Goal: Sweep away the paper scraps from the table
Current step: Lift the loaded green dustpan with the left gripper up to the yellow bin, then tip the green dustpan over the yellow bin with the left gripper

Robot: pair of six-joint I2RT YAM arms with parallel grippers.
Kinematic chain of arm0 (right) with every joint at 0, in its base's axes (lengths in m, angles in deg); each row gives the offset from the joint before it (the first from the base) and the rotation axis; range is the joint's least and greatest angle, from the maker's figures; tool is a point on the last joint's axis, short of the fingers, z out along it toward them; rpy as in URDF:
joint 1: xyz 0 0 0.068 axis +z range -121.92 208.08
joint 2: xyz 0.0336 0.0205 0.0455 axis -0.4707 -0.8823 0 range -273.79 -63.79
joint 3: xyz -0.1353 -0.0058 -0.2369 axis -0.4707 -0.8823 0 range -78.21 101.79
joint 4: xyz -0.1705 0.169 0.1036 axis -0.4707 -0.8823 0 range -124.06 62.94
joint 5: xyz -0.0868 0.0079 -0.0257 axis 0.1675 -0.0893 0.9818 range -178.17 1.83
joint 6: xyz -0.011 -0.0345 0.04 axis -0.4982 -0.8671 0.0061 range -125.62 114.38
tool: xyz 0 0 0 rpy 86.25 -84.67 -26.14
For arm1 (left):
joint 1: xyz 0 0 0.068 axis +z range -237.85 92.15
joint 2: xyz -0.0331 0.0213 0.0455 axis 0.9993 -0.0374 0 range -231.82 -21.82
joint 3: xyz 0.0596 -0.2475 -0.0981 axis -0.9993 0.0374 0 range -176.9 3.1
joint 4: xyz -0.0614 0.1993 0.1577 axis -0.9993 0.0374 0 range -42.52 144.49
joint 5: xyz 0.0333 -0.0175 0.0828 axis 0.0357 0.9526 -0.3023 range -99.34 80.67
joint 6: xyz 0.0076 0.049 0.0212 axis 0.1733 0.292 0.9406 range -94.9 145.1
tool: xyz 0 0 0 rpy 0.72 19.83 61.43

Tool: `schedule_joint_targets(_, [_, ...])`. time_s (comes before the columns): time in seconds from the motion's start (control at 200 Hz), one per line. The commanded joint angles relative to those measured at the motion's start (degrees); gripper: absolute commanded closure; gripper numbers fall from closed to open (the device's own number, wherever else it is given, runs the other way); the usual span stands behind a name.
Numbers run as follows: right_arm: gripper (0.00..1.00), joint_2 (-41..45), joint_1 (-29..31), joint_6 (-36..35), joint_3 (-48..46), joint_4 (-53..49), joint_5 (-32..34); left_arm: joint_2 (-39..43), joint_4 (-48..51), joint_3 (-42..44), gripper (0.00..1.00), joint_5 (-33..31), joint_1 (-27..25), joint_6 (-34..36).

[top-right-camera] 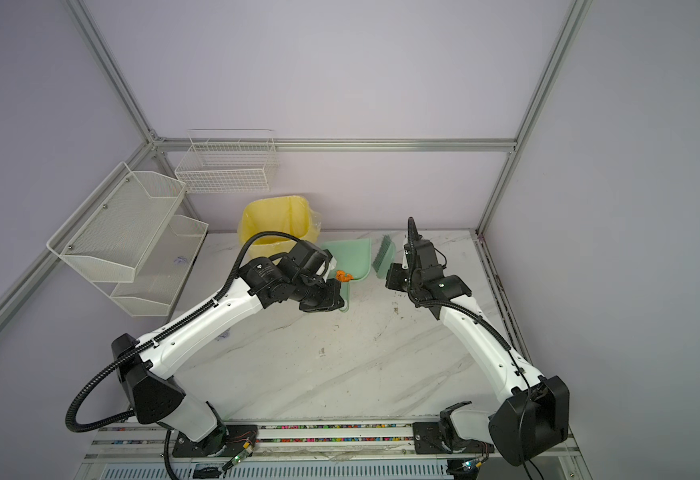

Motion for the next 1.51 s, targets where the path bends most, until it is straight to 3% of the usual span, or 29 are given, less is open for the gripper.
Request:
schedule_joint_targets(0.0, [1.00,1.72,-0.24,0.65,-0.53,2.06,0.59,-0.30,-0.19,-8.26,1.00,2.77,2.26,2.00])
schedule_joint_targets(0.28, [1.00,2.19,-0.26,1.03,-1.10,2.32,-0.83,1.12,-2.78,-9.27,1.00,10.25,12.97,1.11])
schedule_joint_targets(0.435, [1.00,2.34,-0.29,1.22,-0.89,2.24,-1.27,3.75,-10.55,-4.77,1.00,20.51,20.56,-2.51])
schedule_joint_targets(0.72, [1.00,2.95,-0.24,1.30,-0.80,1.98,-1.62,8.33,-40.48,11.30,1.00,40.34,32.97,-22.37])
schedule_joint_targets(0.875, [1.00,3.07,-0.27,1.39,-0.62,1.78,-1.64,9.73,-63.88,22.26,1.00,45.94,37.56,-39.73])
schedule_joint_targets(1.025, [1.00,2.72,-0.23,1.26,-0.53,2.06,-2.22,8.36,-94.42,31.87,1.00,46.84,39.44,-61.23])
schedule_joint_targets(1.12, [1.00,2.36,-0.27,1.13,-0.45,2.15,-2.76,4.75,-118.88,36.35,1.00,43.77,39.81,-78.18])
schedule_joint_targets(1.185, [1.00,2.33,-0.29,1.23,-0.38,2.28,-2.85,2.05,-129.73,36.70,1.00,41.87,39.81,-85.06])
schedule_joint_targets(1.385, [1.00,2.69,-0.31,1.48,-0.33,2.15,-2.85,1.55,-131.88,38.37,1.00,40.43,39.72,-86.68])
schedule_joint_targets(1.5, [1.00,2.76,-0.23,1.59,-0.56,2.23,-2.58,-0.37,-139.52,40.27,1.00,37.34,39.44,-91.91])
